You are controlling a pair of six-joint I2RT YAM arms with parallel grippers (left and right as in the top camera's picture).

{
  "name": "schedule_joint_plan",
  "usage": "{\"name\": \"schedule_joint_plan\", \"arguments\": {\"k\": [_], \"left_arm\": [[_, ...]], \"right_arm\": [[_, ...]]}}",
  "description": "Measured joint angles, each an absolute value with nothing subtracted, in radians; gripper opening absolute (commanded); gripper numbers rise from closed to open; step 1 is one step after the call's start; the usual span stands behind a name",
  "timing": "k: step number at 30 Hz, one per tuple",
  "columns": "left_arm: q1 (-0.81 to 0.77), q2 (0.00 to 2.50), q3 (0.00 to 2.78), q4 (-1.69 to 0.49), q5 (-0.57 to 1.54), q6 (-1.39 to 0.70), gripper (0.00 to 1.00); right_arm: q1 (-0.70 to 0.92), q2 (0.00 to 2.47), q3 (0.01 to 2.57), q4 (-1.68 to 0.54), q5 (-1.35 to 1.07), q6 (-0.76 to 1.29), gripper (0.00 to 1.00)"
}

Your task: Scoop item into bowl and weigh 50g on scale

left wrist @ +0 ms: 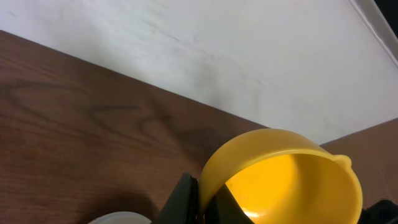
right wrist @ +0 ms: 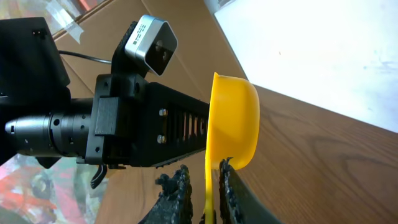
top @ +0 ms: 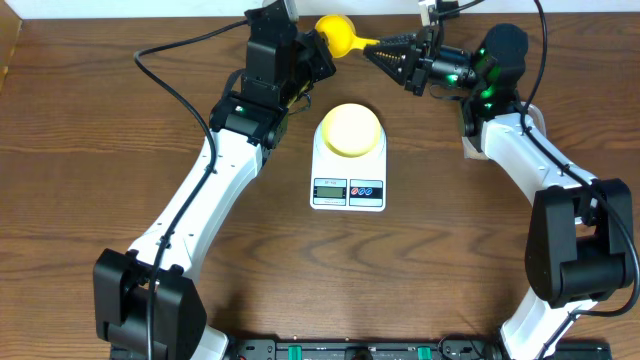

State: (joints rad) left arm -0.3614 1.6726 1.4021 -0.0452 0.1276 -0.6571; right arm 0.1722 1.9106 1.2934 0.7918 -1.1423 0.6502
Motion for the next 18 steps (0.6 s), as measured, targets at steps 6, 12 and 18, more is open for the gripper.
{"name": "schedule_joint_plan", "arguments": {"k": [6,12,18], "left_arm": [[-0.362,1.673,1.402,-0.045,0.095,-0.713,0.08],[-0.362,1.673,1.402,-0.045,0.079,-0.760,0.08],[-0.365,1.673,1.402,-0.045,0.075,-0.780,0.08]], "right_arm": [[0.168,1.911,1.293,0.790,-1.126,0.646,0.13],[0.166,1.911,1.293,0.791,-1.115,0.646,0.11],[0.166,1.911,1.293,0.793,-1.080,0.655,0.21]]}}
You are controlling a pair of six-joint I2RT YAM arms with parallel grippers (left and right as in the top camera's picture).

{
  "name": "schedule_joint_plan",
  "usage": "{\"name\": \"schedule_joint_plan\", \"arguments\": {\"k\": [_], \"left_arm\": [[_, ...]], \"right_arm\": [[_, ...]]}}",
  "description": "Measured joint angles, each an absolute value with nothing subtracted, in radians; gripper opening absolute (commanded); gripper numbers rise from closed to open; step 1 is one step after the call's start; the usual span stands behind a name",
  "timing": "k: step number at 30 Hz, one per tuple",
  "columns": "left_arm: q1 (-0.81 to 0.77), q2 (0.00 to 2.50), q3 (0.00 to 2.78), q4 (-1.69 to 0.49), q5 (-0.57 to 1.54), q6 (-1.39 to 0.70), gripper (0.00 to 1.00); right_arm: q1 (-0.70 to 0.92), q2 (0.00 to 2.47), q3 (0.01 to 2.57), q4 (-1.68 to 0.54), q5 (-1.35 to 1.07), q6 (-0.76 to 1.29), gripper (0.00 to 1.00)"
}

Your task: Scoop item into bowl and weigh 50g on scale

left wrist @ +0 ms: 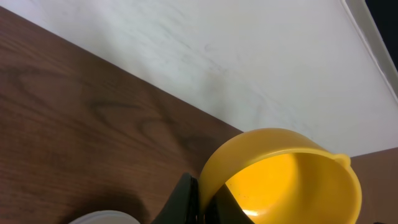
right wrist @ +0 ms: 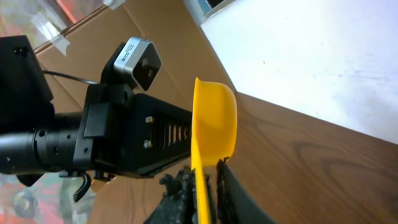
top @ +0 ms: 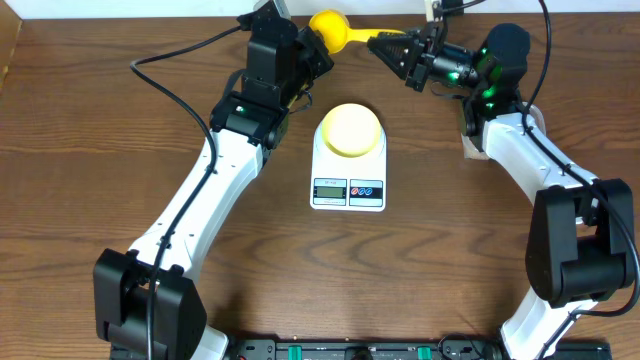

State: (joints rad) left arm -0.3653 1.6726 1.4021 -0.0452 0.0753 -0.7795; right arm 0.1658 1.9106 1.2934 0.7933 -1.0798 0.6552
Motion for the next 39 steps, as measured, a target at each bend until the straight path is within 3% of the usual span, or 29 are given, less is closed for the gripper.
{"name": "schedule_joint_plan", "arguments": {"k": [1,3,19,39], "left_arm": [[-0.368,1.673,1.402,-0.045,0.075,-0.783,0.08],[-0.371,1.673,1.402,-0.045,0.075,-0.785,0.08],[-0.377,1.673,1.402,-0.046,0.075,-0.833,0.08],[-0.382,1.673,1.402,-0.055,0.068,-0.867,0.08]], "right_arm": [[0.166,1.911,1.293,0.798,-1.076,0.667,0.28],[0.166,1.911,1.293,0.810,-1.074,0.673,0.32],[0.166,1.911,1.293,0.850,-1.064,0.712,0.16],[0.166,1.911,1.293,0.859,-1.057,0.724,0.17]]}}
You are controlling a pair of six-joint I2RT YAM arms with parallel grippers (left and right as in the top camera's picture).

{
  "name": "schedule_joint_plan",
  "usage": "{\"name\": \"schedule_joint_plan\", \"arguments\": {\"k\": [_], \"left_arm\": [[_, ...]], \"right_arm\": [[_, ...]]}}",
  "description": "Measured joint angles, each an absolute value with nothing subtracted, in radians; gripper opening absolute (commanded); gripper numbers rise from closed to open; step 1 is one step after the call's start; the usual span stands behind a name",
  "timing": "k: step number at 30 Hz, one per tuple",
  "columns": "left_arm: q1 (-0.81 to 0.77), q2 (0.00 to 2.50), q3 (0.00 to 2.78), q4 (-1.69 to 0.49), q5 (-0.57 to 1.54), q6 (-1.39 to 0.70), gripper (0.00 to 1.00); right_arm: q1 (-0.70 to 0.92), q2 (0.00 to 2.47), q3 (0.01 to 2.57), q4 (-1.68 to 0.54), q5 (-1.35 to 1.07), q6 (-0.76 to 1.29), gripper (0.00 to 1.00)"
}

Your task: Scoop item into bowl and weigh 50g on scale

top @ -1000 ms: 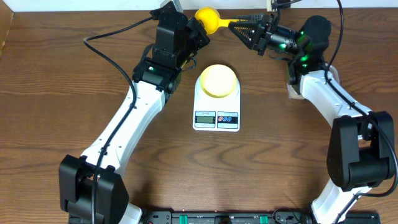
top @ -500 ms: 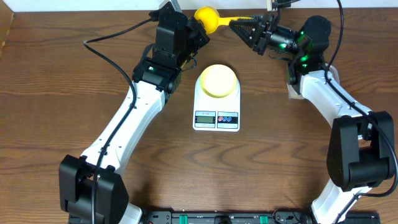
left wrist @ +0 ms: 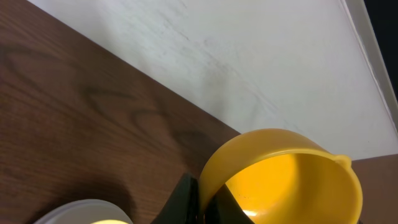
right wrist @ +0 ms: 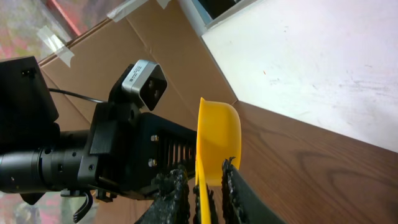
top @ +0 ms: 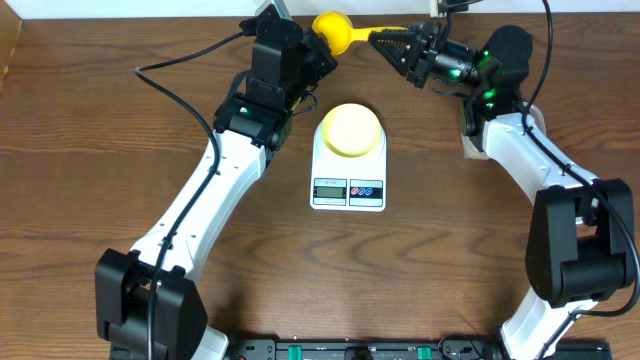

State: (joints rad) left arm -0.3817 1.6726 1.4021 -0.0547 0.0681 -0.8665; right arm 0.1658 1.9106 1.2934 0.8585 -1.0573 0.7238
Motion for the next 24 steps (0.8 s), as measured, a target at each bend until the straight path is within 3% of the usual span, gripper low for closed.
{"name": "schedule_joint_plan", "arguments": {"k": [24], "left_arm": [[-0.382,1.673,1.402,-0.086,0.068,-0.895,0.08]], "right_arm": [[0.166,1.911,1.293,0.868,-1.058,0.727,0.01]]}}
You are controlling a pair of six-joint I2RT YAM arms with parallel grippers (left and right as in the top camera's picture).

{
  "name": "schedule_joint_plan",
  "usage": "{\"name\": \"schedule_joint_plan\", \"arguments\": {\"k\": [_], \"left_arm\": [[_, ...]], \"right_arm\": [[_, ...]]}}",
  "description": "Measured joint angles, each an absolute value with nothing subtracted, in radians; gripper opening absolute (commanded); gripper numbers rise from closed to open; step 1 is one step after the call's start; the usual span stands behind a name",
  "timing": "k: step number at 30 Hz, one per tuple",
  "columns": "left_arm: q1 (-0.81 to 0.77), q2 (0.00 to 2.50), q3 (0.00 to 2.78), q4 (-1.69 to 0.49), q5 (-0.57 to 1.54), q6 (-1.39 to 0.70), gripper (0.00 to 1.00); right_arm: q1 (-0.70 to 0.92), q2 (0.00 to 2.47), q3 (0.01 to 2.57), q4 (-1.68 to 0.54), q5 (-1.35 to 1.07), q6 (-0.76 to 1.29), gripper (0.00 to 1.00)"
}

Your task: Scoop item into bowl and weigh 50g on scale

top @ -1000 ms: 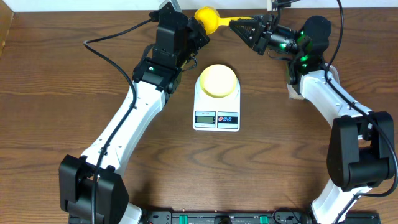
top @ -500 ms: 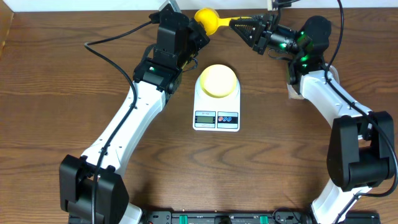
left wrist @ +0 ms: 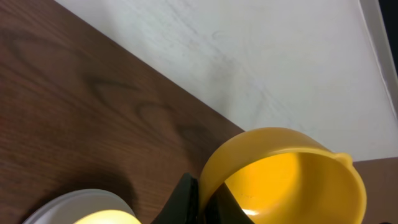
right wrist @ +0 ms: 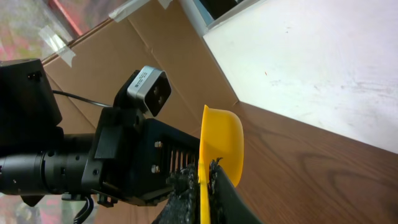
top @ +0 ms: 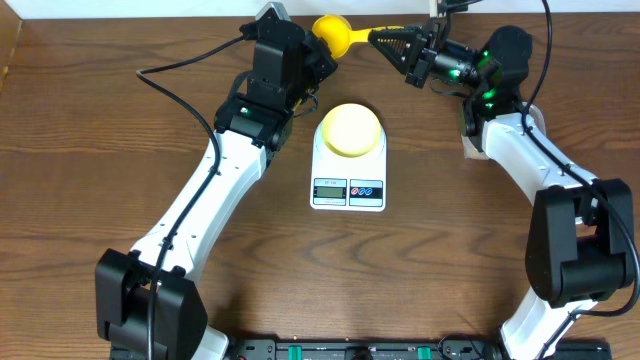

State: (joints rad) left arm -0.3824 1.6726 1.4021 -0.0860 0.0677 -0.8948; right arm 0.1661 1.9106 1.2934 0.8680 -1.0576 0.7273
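A yellow scoop (top: 334,30) hangs over the table's far edge, behind the white scale (top: 348,190). A pale yellow bowl (top: 350,129) sits on the scale, and its rim (left wrist: 81,208) shows at the bottom left of the left wrist view. My left gripper (top: 318,52) is shut on the wall of the scoop's cup (left wrist: 286,174), one finger inside and one outside. My right gripper (top: 380,40) is shut on the scoop's handle (right wrist: 204,193), with the cup (right wrist: 222,146) edge-on beyond its fingertips. No scooped material shows inside the cup.
A white wall (left wrist: 249,56) runs along the table's back edge. A black object (top: 508,42) stands at the back right behind my right arm. Cardboard (right wrist: 124,56) stands at the back left. My left arm's camera (right wrist: 149,90) is close behind the scoop.
The right gripper's fingers stand closer together on the scoop's handle than before. The scoop has barely shifted. More of the bowl's rim shows in the left wrist view.
At the oldest moment both grippers held the scoop just behind the scale, the left on the cup and the right on the handle. It then stood a little farther back and to the left. Both grips have held since, and it remains at the far edge.
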Motion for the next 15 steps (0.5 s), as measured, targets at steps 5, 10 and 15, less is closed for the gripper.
{"name": "schedule_joint_plan", "arguments": {"k": [5,10,15], "left_arm": [[-0.383,1.673,1.402,-0.092,0.064,-0.895,0.26],[-0.383,1.673,1.402,-0.096,0.054,-0.899,0.82],[-0.383,1.673,1.402,-0.096,0.050,-0.903,0.82]], "right_arm": [[0.166,1.911,1.293,0.870,-1.059,0.728,0.01],[0.166,1.911,1.293,0.872,-1.058,0.728,0.01],[0.166,1.911,1.293,0.872,-1.058,0.727,0.01]]}}
